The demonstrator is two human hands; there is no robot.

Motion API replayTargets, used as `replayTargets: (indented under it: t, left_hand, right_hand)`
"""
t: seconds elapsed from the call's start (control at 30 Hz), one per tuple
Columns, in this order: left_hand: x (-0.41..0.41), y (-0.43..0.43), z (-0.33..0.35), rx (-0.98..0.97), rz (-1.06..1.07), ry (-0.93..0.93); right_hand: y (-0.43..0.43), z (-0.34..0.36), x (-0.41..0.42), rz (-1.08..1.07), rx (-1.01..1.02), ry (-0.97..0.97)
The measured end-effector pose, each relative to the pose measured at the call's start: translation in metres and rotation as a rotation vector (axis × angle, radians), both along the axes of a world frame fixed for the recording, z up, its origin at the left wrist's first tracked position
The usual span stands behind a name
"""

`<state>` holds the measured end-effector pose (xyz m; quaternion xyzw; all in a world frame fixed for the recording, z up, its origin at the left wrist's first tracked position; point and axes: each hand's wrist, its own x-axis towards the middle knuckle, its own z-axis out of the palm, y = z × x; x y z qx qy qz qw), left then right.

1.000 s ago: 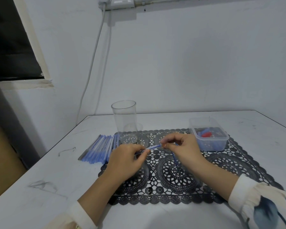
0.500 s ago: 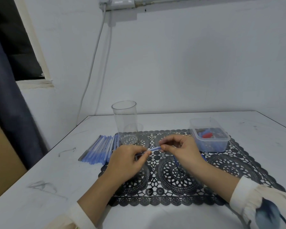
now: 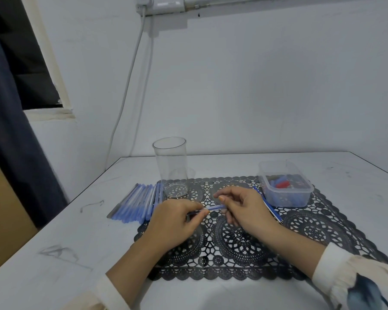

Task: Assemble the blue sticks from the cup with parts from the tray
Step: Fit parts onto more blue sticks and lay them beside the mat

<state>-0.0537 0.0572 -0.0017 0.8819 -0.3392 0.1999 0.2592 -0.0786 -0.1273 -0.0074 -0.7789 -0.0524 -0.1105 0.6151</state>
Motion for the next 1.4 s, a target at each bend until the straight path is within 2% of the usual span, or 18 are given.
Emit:
replayTargets:
  t: [0.1,0.3,0.63,0.77,0.9,1.03,1.4]
  left_hand:
    - [0.002,0.001,0.002,-0.029,0.017,0.017]
    - [0.002,0.004,0.002,-0.085,-0.017,-0.022]
    - [0.002,0.002,-0.001,-0.16,-0.143,-0.116]
    - [0.001,0.002,0.0,-0.145,-0.147,-0.146]
    - [0.003,0.002,0.0,-0.11,-0.107,-0.124]
    - [0.004,0.003,0.001,-0.114,-0.095,-0.094]
    - [0.002,0.004,0.003,-0.115,-0.15,-0.11]
  right_hand:
    - [0.0,0.0,0.0,0.049,-0.035,-0.038]
    - [-0.003,0.002,-0.006,0.024,-0.409,-0.212]
    - [-0.008,-0.002,-0.004,-0.026,-0.648,-0.432]
    - [-0.009,-0.003,-0.002,-0.048,-0.65,-0.428]
    - [-0.009,-0.004,-0.003,0.023,-0.593,-0.387]
    - [-0.008,-0.004,-0.002,0.052,-0.65,-0.399]
    - [-0.01,-0.007,0.001,0.034,-0.511,-0.403]
